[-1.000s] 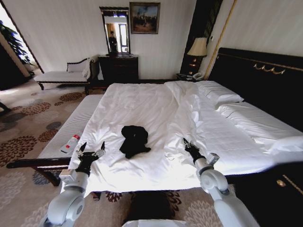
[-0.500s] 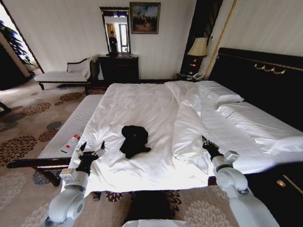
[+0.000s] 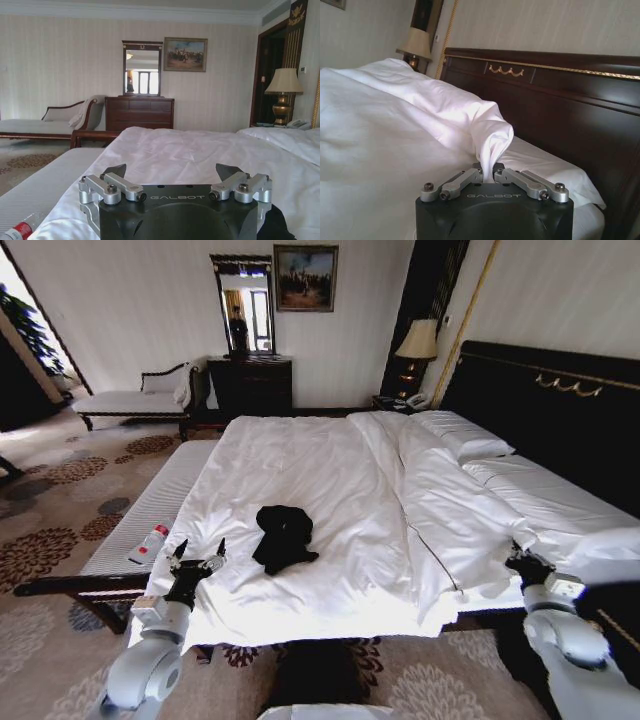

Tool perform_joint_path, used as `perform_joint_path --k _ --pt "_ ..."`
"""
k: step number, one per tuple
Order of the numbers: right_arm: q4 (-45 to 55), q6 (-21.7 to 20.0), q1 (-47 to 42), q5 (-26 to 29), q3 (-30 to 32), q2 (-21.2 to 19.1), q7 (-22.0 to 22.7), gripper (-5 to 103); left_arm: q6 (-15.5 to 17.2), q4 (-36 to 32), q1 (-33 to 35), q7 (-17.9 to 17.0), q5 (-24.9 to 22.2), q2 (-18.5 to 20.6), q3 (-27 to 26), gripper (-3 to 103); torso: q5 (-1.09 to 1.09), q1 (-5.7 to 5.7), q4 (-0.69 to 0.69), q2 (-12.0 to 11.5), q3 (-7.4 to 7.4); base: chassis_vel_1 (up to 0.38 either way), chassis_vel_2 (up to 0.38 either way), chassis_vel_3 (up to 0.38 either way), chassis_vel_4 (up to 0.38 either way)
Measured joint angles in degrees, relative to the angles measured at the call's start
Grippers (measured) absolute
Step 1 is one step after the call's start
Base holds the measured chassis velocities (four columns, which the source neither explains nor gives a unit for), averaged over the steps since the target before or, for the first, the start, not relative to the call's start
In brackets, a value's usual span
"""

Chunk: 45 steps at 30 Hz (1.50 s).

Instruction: Fold the clothes on the bed.

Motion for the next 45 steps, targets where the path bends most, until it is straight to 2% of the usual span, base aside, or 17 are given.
perform_joint_path --k 3,5,12,15,23,24,26,27,29,30,31,34,39,41,42,43,45 --pt "-5.9 0.9 1.9 -1.6 0.9 -0.5 0.0 3 0.0 -0.1 0.4 0.0 0.0 0.0 -0.4 100 0.01 0.0 0.0 0.0 0.0 0.0 0.0 0.0 0.0" --pt "-11.3 2.2 3.5 -5.5 2.0 -1.1 0.1 3 0.0 -0.3 0.8 -0.1 0.0 0.0 -0.9 100 0.01 0.0 0.0 0.0 0.0 0.0 0.0 0.0 0.0" --pt "-20.0 4.6 6.0 -9.8 3.7 -2.5 0.5 3 0.0 -0.2 1.1 -0.2 -0.2 0.2 -1.4 100 0.0 0.0 0.03 0.0 0.0 0.0 0.0 0.0 0.0" --pt "-25.6 7.4 7.4 -12.8 4.5 -2.7 0.4 3 -0.1 -0.2 1.2 -0.3 -0.2 0.2 -1.4 100 0.01 0.01 0.03 0.0 0.0 0.0 0.0 0.0 0.0" --pt "-31.5 9.5 9.1 -12.2 5.1 -2.7 1.0 3 -0.1 -0.1 1.3 -0.4 -0.2 0.1 -1.4 100 0.0 0.01 0.05 0.0 0.0 0.0 0.0 0.0 0.0" --pt "-31.6 9.5 9.1 -12.0 5.2 -2.6 1.1 0 -0.1 -0.2 1.5 -0.4 -0.2 0.1 -1.5 100 0.0 0.01 0.05 0.0 0.0 0.0 0.0 0.0 0.0" --pt "-32.2 9.7 9.6 -11.3 5.4 -2.5 1.5 8 -0.1 -0.5 2.0 -0.4 -0.3 0.2 -2.0 100 0.0 0.01 0.02 0.0 0.0 0.0 0.0 0.0 0.0" --pt "-32.2 9.7 9.6 -11.3 5.4 -2.5 1.5 8 -0.1 -0.5 2.0 -0.4 -0.3 0.2 -2.0 100 0.0 0.01 0.02 0.0 0.0 0.0 0.0 0.0 0.0" --pt "-32.3 9.9 9.8 -11.0 5.7 -2.4 2.0 18 -0.2 -0.9 2.2 -0.4 -0.4 0.2 -2.2 100 -0.03 0.0 -0.05 0.0 0.0 0.0 0.0 0.0 0.0" --pt "-32.3 9.9 9.9 -10.9 5.8 -2.4 2.2 18 -0.2 -1.0 2.3 -0.4 -0.4 0.2 -2.3 100 -0.04 0.0 -0.06 0.0 0.0 0.0 0.0 0.0 0.0" --pt "-32.3 9.9 9.9 -10.9 5.8 -2.4 2.2 18 -0.2 -1.0 2.3 -0.4 -0.4 0.2 -2.3 100 -0.04 0.0 -0.06 0.0 0.0 0.0 0.0 0.0 0.0" --pt "-31.1 9.4 9.2 -10.0 6.0 -2.2 2.6 35 -0.2 -1.4 2.4 -0.4 -0.4 0.1 -2.3 100 -0.02 0.0 -0.04 0.0 0.0 0.0 0.0 0.0 0.0" --pt "-29.3 9.1 8.3 -9.4 6.5 -1.9 2.7 45 -0.2 -1.6 2.8 -0.4 -0.4 0.1 -2.4 100 -0.02 0.0 -0.01 0.0 0.0 0.0 0.0 0.0 0.0" --pt "-26.7 9.4 7.0 -7.4 6.8 -1.5 2.8 57 -0.2 -1.6 2.8 -0.4 -0.4 0.1 -2.4 100 -0.02 0.0 0.0 0.0 0.0 0.0 0.0 0.0 0.0" --pt "-22.7 10.3 4.9 -4.6 6.3 -1.1 2.2 62 -0.2 -1.7 2.8 -0.3 -0.4 0.1 -2.4 100 -0.02 0.0 -0.02 0.0 0.0 0.0 0.0 0.0 0.0" --pt "-22.7 10.3 4.9 -4.6 6.3 -1.1 2.2 62 -0.2 -1.7 2.8 -0.3 -0.4 0.1 -2.4 100 -0.02 0.0 -0.02 0.0 0.0 0.0 0.0 0.0 0.0" --pt "-15.1 11.1 1.3 0.1 5.3 0.1 0.8 74 -0.2 -1.7 2.7 -0.3 -0.3 0.1 -2.2 100 -0.03 0.0 -0.01 0.0 0.0 0.0 0.0 0.0 0.0"
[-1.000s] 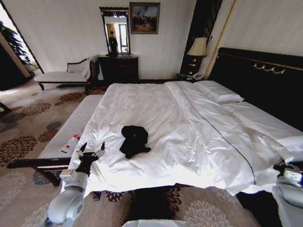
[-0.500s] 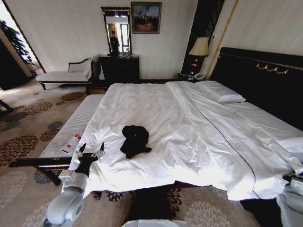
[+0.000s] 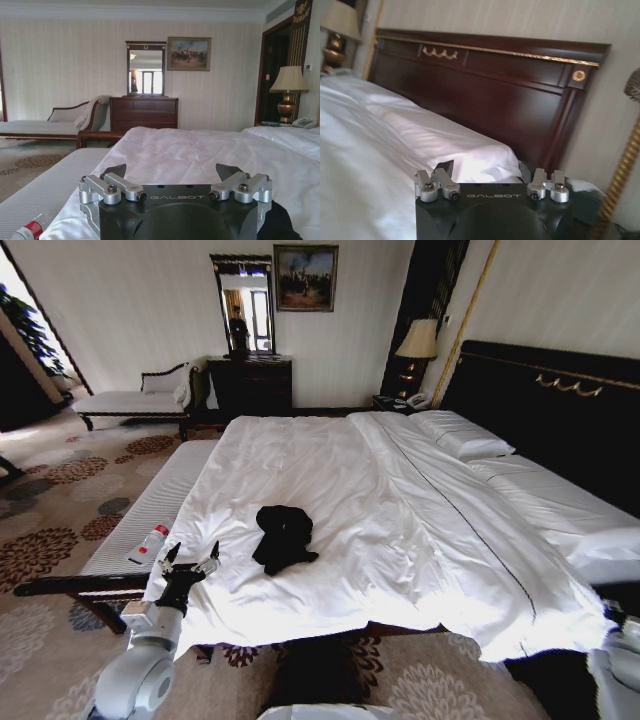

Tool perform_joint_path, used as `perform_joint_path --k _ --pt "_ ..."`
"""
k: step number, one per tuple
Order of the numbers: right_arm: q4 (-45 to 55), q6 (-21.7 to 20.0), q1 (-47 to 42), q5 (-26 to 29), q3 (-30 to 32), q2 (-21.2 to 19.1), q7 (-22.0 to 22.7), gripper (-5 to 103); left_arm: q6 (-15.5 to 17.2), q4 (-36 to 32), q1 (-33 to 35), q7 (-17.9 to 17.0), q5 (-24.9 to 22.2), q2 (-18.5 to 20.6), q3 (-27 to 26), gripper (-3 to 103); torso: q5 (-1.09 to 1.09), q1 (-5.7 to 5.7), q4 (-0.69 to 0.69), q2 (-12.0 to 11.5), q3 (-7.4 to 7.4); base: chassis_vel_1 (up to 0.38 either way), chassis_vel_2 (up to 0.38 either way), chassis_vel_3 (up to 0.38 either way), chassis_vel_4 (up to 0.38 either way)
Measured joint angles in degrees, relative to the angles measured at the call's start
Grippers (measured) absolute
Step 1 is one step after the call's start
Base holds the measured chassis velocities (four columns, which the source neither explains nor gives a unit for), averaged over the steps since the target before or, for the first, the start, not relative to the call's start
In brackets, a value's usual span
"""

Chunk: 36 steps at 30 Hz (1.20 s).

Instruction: Fold the clothes on the bed.

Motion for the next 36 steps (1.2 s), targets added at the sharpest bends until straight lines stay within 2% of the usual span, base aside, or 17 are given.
perform_joint_path --k 1,4,6,7,10,11,12,13,15,21,36 --pt "0.0 0.0 0.0 0.0 0.0 0.0 0.0 74 0.0 0.0 0.0 0.0 0.0 0.0 0.0 100 0.0 0.0 0.0 0.0 0.0 0.0 0.0 0.0 0.0" --pt "14.0 -0.6 -4.8 4.7 -2.1 3.7 -0.9 89 0.0 -0.1 -0.1 0.0 0.0 -0.1 0.2 100 0.0 0.0 0.02 0.0 0.0 0.0 0.0 0.0 0.0" --pt "17.3 -0.9 -5.8 5.2 -2.8 4.6 -1.0 89 0.0 -0.2 -0.1 0.0 0.0 -0.1 0.2 100 -0.02 0.0 0.03 0.0 0.0 0.0 0.0 0.0 0.0" --pt "22.9 -1.2 -7.6 5.9 -4.2 6.2 -1.4 98 0.0 -0.2 -0.1 0.0 0.0 -0.2 0.2 100 -0.02 0.0 0.04 0.0 0.0 0.0 0.0 0.0 0.0" --pt "32.9 -1.7 -11.7 5.3 -7.7 11.0 -3.5 100 -0.4 -0.3 0.5 0.2 0.0 -0.3 -0.1 100 -0.01 0.0 0.0 0.0 0.0 0.0 0.0 0.0 0.0" --pt "32.9 -1.7 -11.7 5.3 -7.7 11.0 -3.5 100 -0.4 -0.3 0.5 0.2 0.0 -0.3 -0.1 100 -0.01 0.0 0.0 0.0 0.0 0.0 0.0 0.0 0.0" --pt "35.4 -1.8 -12.6 4.2 -8.9 12.6 -4.0 100 -0.5 -0.3 0.8 0.3 0.0 -0.3 -0.2 100 -0.04 0.0 0.0 0.0 0.0 0.0 0.0 0.0 0.0" --pt "38.8 -2.1 -13.7 2.5 -10.8 14.9 -4.8 100 -0.7 -0.4 1.5 0.6 -0.1 -0.3 -0.3 100 0.02 0.0 0.0 0.0 0.0 0.0 0.0 0.0 0.0" --pt "42.3 -2.9 -14.6 0.4 -13.0 17.1 -5.0 100 -0.8 -0.8 2.1 0.7 0.0 -0.2 -0.3 100 -0.02 0.0 0.03 0.0 0.0 0.0 0.0 0.0 0.0" --pt "43.4 -1.1 -16.3 -3.3 -14.8 18.3 -5.8 100 -0.7 -1.3 1.8 0.5 0.4 -0.2 0.6 100 0.01 0.0 0.01 0.0 0.0 0.0 0.0 0.0 0.0" --pt "43.4 3.6 -18.4 -5.3 -17.2 20.1 -8.0 100 -1.1 -0.9 2.3 0.6 0.8 -0.8 0.9 100 0.01 -0.01 0.02 0.0 -0.01 0.04 0.035 -0.038 -0.034"
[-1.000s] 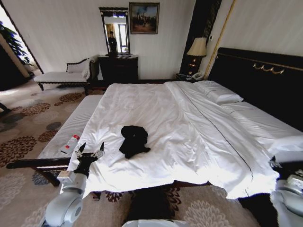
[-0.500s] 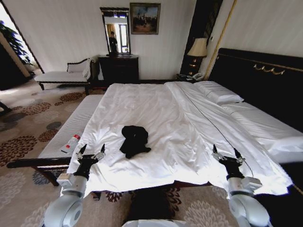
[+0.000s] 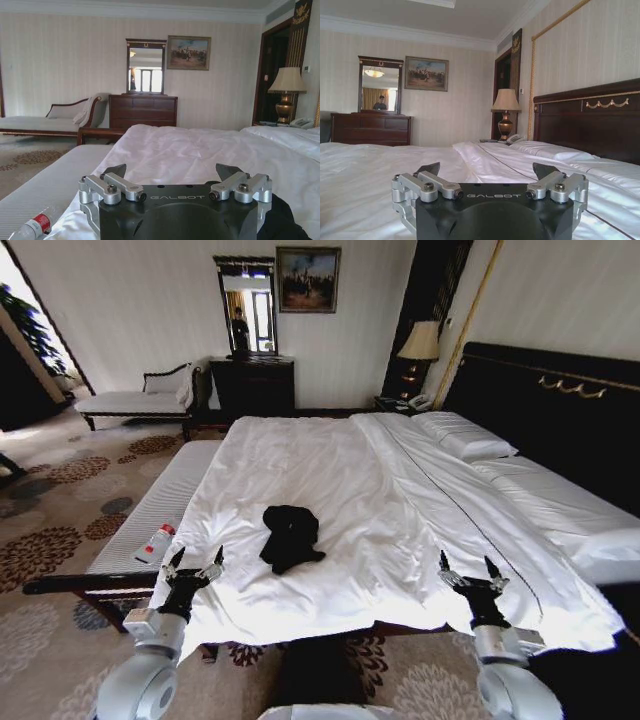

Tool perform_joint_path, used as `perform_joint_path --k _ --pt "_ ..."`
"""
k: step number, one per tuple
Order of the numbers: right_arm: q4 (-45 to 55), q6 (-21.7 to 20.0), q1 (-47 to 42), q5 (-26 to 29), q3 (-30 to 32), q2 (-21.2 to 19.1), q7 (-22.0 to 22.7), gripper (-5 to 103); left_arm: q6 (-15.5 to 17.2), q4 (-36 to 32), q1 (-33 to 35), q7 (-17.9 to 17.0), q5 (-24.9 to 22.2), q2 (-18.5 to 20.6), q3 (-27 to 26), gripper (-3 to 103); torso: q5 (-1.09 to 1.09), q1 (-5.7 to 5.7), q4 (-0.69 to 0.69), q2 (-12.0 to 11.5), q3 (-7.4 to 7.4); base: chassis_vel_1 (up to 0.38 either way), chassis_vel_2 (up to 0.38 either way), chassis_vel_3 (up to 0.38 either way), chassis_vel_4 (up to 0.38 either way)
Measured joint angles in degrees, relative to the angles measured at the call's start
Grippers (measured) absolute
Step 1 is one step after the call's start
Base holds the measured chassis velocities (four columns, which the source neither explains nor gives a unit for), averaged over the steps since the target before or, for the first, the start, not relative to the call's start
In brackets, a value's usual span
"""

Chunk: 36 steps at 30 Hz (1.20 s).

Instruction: Fold the clothes on the bed.

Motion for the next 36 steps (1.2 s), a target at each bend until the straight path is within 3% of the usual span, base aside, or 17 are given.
perform_joint_path --k 10,28,32,35,36 --pt "0.5 0.6 -0.7 0.2 -0.6 0.1 -1.5 100 0.0 0.0 0.7 0.0 -0.3 -0.5 -0.5 100 0.02 0.0 -0.01 0.0 0.01 -0.063 0.056 0.063 -0.056" --pt "-0.2 0.3 -0.3 0.6 -1.8 0.1 -0.4 100 -0.3 -0.4 0.6 0.3 0.6 -0.3 -0.5 100 0.01 0.1 -0.01 0.0 0.03 -0.181 0.191 0.169 -0.168" --pt "1.5 -2.4 -0.5 6.3 -3.0 -1.0 -0.3 100 -0.1 -0.4 1.0 0.3 0.6 -0.2 -0.4 100 0.01 0.03 -0.02 0.0 0.02 0.0 0.0 0.0 0.0" --pt "3.3 -8.1 0.3 13.1 -4.1 -3.5 0.9 100 0.3 0.2 2.5 0.4 0.6 -0.4 -0.1 100 0.0 -0.07 0.0 0.0 -0.02 0.0 0.0 0.0 0.0" --pt "3.3 -8.1 0.3 13.1 -4.1 -3.5 0.9 100 0.3 0.2 2.5 0.4 0.6 -0.4 -0.1 100 0.0 -0.07 0.0 0.0 -0.02 0.0 0.0 0.0 0.0"
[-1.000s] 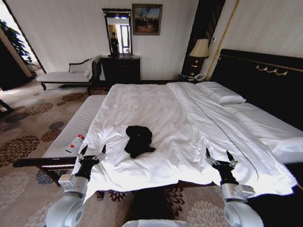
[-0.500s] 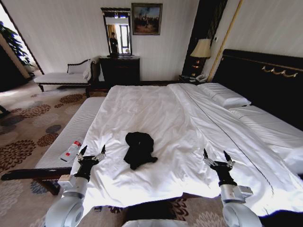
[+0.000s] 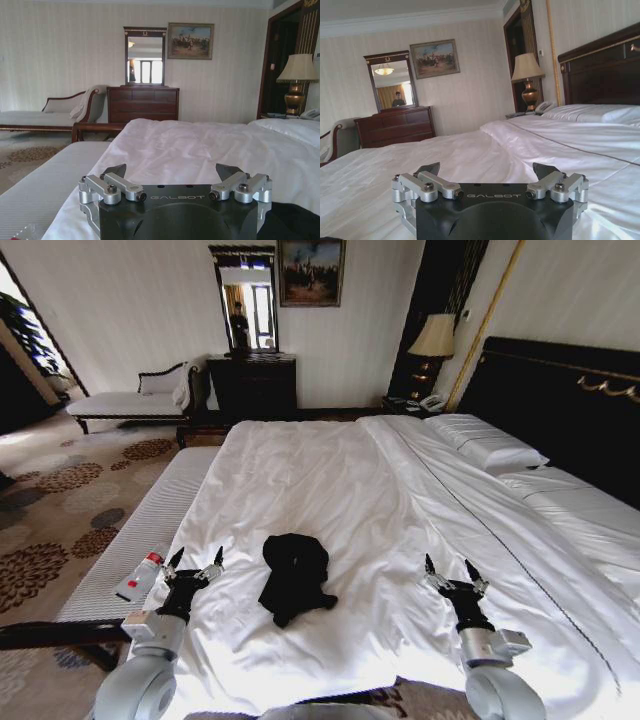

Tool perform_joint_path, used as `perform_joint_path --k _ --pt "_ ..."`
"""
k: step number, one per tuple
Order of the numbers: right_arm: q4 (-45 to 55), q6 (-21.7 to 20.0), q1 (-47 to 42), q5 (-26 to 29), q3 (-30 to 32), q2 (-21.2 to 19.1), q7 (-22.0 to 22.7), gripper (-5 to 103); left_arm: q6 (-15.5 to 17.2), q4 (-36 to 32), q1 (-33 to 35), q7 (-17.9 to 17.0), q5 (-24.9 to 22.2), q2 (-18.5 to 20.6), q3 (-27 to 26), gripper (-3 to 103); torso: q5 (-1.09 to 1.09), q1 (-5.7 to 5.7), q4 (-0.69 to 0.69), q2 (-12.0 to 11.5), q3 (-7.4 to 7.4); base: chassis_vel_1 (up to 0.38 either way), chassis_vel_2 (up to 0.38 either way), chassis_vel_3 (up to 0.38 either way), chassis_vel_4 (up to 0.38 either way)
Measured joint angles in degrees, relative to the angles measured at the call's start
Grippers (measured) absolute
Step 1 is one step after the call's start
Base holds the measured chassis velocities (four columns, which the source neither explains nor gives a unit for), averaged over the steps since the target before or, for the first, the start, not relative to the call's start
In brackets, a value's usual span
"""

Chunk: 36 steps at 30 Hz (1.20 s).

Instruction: Fold the clothes on the bed.

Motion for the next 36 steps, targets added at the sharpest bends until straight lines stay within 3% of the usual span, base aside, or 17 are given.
perform_joint_path --k 2,4,9,13,17,23,27,30,36 --pt "0.6 -5.2 3.1 5.6 -2.8 -5.8 1.1 100 0.9 3.3 0.6 0.1 -1.4 -0.2 0.5 100 -0.01 0.03 -0.01 0.0 0.01 0.024 -0.008 -0.018 0.028" --pt "-0.3 -6.1 5.0 6.5 -4.6 -8.9 1.3 100 1.2 5.4 0.5 0.1 -2.5 0.0 0.6 100 0.0 0.08 0.0 0.0 0.03 0.0 0.0 0.0 0.0" --pt "-3.1 -6.9 9.0 7.9 -8.1 -13.4 1.4 100 1.4 8.3 0.2 0.1 -3.1 0.3 0.4 100 0.02 0.11 0.0 0.0 0.04 0.0 0.0 0.0 0.0" --pt "-7.3 -9.2 16.9 14.5 -14.2 -16.8 1.5 100 1.8 10.0 -0.5 -0.5 -4.9 0.5 0.3 100 0.01 0.09 -0.01 0.0 0.03 0.0 0.0 0.0 0.0" --pt "-12.6 -9.9 22.4 18.2 -19.3 -17.7 -0.4 100 2.0 10.7 -1.2 -0.9 -5.4 1.0 0.9 100 -0.01 0.08 0.0 0.0 0.03 0.0 0.0 0.0 0.0" --pt "-19.9 -9.0 29.3 15.4 -28.0 -17.6 -5.5 99 1.7 10.0 0.6 -1.0 -6.0 1.6 0.6 100 0.02 0.09 -0.01 0.0 0.03 0.0 0.0 0.0 0.0" --pt "-23.6 -9.4 34.6 15.5 -32.6 -15.2 -5.7 94 1.7 9.3 0.4 -1.3 -6.0 1.4 0.7 100 -0.02 0.08 0.0 0.0 0.03 0.0 0.0 0.0 0.0" --pt "-28.0 -10.3 38.9 18.7 -36.1 -12.9 -4.8 93 2.2 8.4 0.2 -2.2 -7.1 1.1 0.7 100 0.0 0.08 0.01 0.0 0.03 0.0 0.0 0.0 0.0" --pt "-30.8 -10.7 40.8 21.1 -38.2 -12.3 -4.9 93 2.6 7.4 0.6 -2.6 -7.3 0.9 0.2 100 0.01 0.08 -0.02 0.0 0.03 0.0 0.0 0.0 0.0"
